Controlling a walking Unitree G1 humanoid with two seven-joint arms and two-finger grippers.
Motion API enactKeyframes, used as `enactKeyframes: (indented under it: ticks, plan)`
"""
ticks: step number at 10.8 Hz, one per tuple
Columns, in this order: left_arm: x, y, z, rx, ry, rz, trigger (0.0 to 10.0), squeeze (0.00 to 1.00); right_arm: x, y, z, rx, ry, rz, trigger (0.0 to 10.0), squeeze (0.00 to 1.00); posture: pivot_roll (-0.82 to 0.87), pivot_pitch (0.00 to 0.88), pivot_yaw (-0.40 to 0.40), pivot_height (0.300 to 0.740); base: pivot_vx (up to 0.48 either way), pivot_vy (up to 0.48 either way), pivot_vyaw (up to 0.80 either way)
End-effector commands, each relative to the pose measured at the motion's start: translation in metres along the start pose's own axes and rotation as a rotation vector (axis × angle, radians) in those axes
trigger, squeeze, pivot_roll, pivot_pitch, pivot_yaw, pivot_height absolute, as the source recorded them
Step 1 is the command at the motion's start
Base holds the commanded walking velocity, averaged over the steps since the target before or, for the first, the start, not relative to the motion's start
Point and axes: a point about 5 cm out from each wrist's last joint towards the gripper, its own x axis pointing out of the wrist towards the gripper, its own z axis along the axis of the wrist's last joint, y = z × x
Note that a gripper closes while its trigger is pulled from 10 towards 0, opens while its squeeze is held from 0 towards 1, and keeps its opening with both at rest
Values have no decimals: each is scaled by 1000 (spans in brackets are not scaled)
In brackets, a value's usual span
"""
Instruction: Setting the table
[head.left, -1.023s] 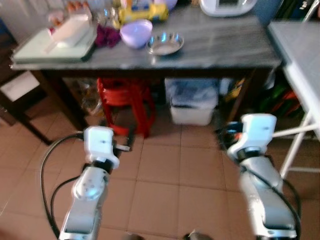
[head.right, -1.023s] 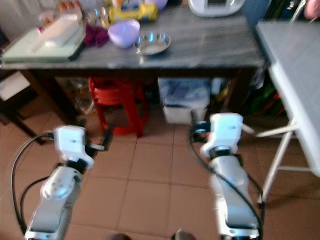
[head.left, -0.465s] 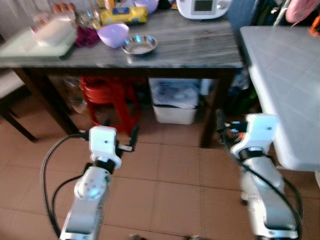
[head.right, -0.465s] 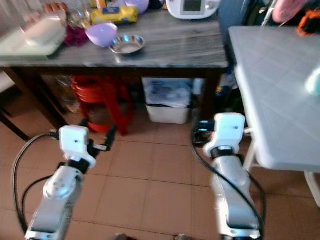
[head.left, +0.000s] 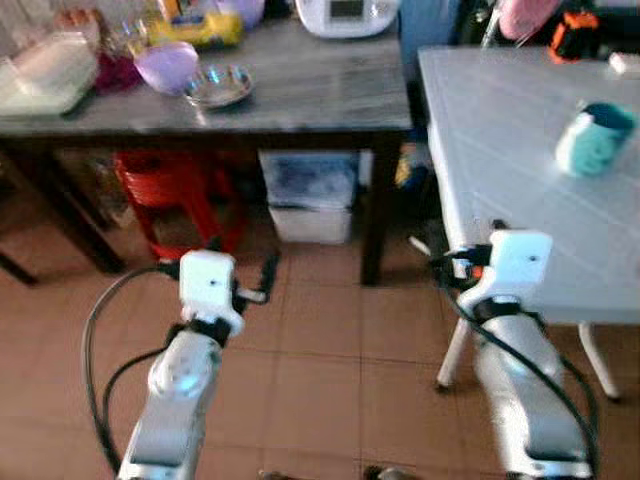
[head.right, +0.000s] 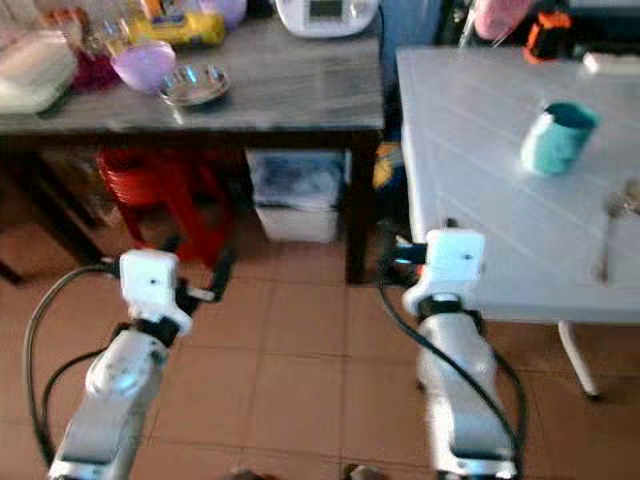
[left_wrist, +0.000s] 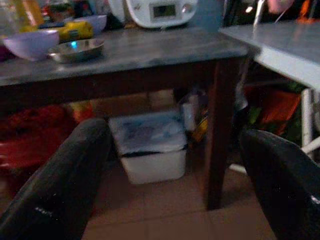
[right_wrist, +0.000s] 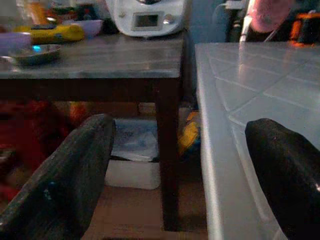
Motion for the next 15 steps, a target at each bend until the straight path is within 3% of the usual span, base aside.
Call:
enactKeyframes:
  ticks: [1,11,15]
  plan:
    - [-1,3,-1,-3,7,11,10000,0,0,0,1,-3,-4,-1,10000,0,-90,168,101,740,0,-349,0]
    - [-1,1,-1,7,11,1,10000,0,2,2,3,4,-18,-7,10000,0,-87,173,106,740,0,-351,0]
    - [-2,-3,1,-31,-11,-56,10000,0,1,2,1,2,-14,-11,10000,0,-87,178,108,740,0,0,0]
